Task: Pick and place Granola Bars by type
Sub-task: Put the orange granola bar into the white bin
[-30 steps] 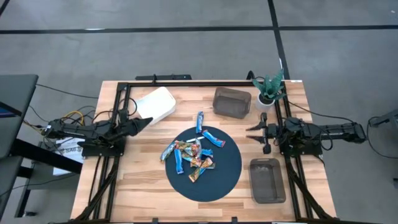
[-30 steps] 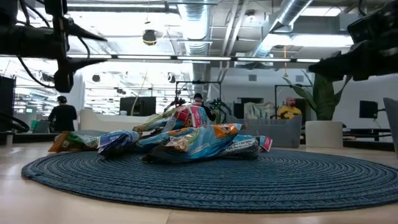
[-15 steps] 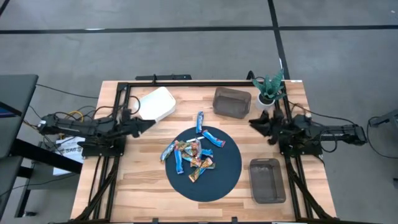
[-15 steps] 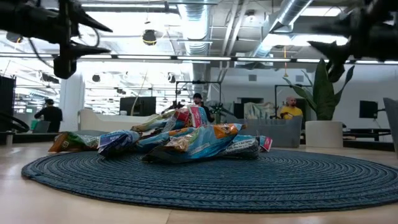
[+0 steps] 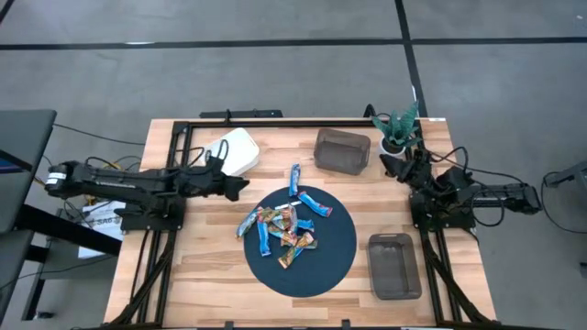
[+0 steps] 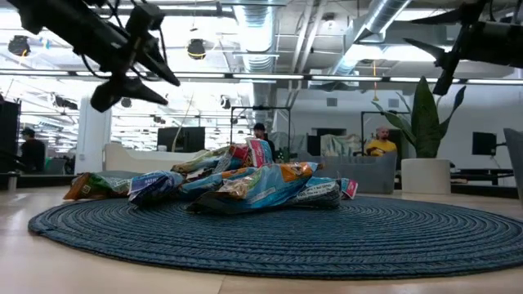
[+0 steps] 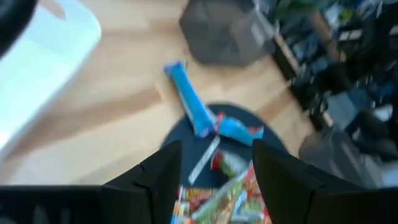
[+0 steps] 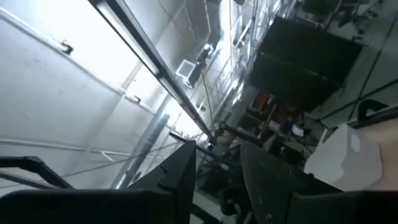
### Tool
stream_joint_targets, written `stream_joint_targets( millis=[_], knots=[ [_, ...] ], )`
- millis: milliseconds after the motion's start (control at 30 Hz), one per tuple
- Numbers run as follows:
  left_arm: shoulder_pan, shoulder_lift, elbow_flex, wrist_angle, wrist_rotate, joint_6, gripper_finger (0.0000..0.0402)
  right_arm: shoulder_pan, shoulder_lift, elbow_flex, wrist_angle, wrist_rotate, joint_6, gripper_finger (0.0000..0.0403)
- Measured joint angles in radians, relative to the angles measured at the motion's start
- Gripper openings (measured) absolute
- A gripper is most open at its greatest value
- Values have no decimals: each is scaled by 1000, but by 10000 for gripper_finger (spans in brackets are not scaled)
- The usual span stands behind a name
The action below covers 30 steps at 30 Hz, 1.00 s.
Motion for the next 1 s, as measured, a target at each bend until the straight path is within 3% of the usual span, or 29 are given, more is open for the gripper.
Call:
stream_joint_targets(
  millis=[133,300,500,633,767,1000],
  knots=[
    [44,65,9,-16,191,-7,187,0,67,79,-73,-41,13,119],
    [55,152,82,-194,338,35,187,1,292,316,-406,-142,-28,119],
    [55,270,216,-481,384,112,187,1,555,607,-848,-205,-156,119],
    [31,355,243,-508,450,123,187,1,687,738,-1034,-252,-244,119],
    [-32,467,243,-502,473,119,187,1,767,804,-1105,-285,-305,119],
    [-115,609,243,-414,387,120,187,1,798,819,-1111,-324,-353,119]
  ],
)
